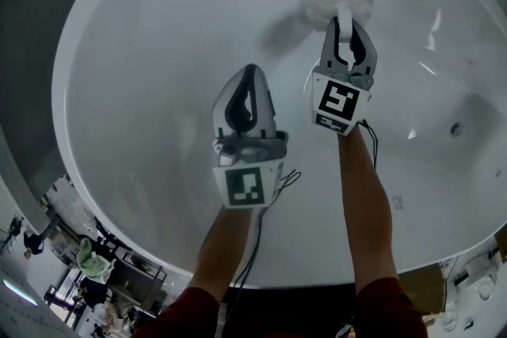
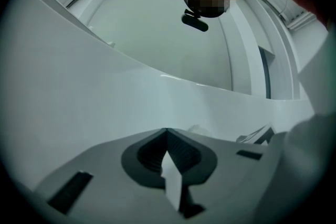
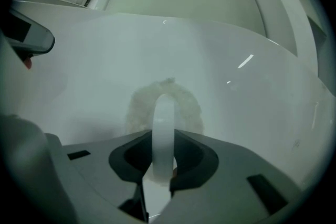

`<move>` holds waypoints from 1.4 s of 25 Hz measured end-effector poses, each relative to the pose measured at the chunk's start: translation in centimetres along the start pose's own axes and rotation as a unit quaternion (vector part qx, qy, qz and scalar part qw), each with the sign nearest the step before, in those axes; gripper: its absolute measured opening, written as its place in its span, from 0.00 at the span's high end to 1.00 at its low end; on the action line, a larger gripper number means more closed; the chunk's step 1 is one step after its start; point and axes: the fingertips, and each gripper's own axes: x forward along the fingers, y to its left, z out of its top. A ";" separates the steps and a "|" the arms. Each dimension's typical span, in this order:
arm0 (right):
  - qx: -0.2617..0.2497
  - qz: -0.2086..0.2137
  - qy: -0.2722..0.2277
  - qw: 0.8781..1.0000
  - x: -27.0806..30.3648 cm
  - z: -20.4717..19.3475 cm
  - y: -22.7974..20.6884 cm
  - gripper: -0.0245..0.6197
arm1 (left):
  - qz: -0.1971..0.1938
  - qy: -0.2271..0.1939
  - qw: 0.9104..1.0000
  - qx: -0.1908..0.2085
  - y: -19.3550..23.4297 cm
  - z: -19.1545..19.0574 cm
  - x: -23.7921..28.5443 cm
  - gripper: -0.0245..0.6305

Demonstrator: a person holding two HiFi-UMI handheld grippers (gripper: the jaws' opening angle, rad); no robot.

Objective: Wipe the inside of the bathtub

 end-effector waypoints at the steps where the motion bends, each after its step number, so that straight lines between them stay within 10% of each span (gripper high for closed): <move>1: 0.000 0.001 0.001 1.000 0.4 -0.1 0.5 0.82 | 0.002 0.001 1.000 -0.002 0.5 -0.3 0.1 0.94; 23: -0.025 -0.034 0.013 0.999 0.6 -6.0 -7.5 0.82 | -0.056 0.002 0.997 0.045 -7.4 -3.8 1.5 0.94; 35: -0.009 -0.086 0.013 0.996 -7.8 -12.5 -30.1 0.82 | -0.100 -0.004 0.993 0.058 -29.4 -5.3 0.6 0.94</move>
